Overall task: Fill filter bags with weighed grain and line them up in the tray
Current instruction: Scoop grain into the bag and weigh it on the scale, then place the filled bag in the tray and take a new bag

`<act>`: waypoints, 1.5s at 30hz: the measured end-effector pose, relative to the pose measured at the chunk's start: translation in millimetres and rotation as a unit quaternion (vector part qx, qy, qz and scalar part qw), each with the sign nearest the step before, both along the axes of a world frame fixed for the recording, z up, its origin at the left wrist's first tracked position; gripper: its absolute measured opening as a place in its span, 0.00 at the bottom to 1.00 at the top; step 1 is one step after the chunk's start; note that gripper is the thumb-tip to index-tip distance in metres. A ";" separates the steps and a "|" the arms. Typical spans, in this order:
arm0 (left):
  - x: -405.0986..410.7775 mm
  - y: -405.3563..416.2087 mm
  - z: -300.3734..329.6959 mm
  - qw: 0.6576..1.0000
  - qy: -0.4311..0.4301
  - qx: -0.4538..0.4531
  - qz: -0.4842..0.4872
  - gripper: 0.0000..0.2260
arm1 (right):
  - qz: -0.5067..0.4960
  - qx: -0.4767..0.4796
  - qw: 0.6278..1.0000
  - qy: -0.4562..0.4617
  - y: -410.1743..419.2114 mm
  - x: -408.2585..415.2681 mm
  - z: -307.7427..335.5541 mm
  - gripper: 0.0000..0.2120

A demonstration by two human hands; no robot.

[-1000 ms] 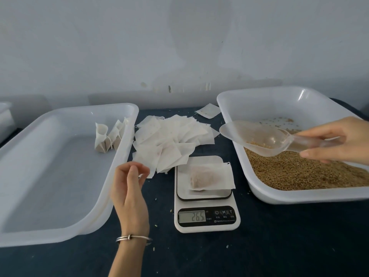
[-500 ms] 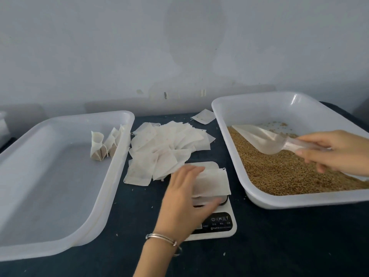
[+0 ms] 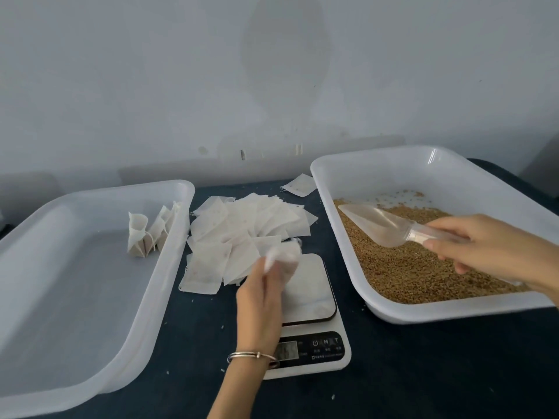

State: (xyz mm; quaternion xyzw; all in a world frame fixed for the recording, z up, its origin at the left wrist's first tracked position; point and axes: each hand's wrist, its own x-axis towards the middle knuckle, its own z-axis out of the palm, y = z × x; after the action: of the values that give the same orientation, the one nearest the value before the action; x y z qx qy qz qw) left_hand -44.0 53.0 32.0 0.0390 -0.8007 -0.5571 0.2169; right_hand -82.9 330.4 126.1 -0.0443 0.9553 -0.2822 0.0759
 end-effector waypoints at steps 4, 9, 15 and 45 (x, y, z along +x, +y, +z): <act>-3.4 -7.6 23.2 0.923 -0.030 0.378 -0.060 0.15 | -0.002 0.010 1.000 -0.001 -1.8 0.1 -1.8 0.06; -0.5 -11.6 50.6 0.807 -0.112 0.547 -0.192 0.19 | -0.003 0.007 1.000 -0.002 -1.1 -0.5 -1.0 0.03; 3.0 6.1 54.3 0.901 -0.095 0.385 -0.175 0.11 | -0.004 0.019 1.000 -0.011 1.1 1.6 -3.1 0.03; -113.7 -266.2 18.4 0.915 -0.307 -0.224 0.132 0.20 | -0.027 0.140 0.987 -0.078 -17.1 -34.1 -50.6 0.30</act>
State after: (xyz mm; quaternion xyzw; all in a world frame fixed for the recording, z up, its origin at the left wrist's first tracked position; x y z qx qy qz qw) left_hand -157.7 -213.3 50.4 0.2639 -0.9193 -0.2898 0.0348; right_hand -117.0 313.3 75.5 0.0143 0.9773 -0.1507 0.1483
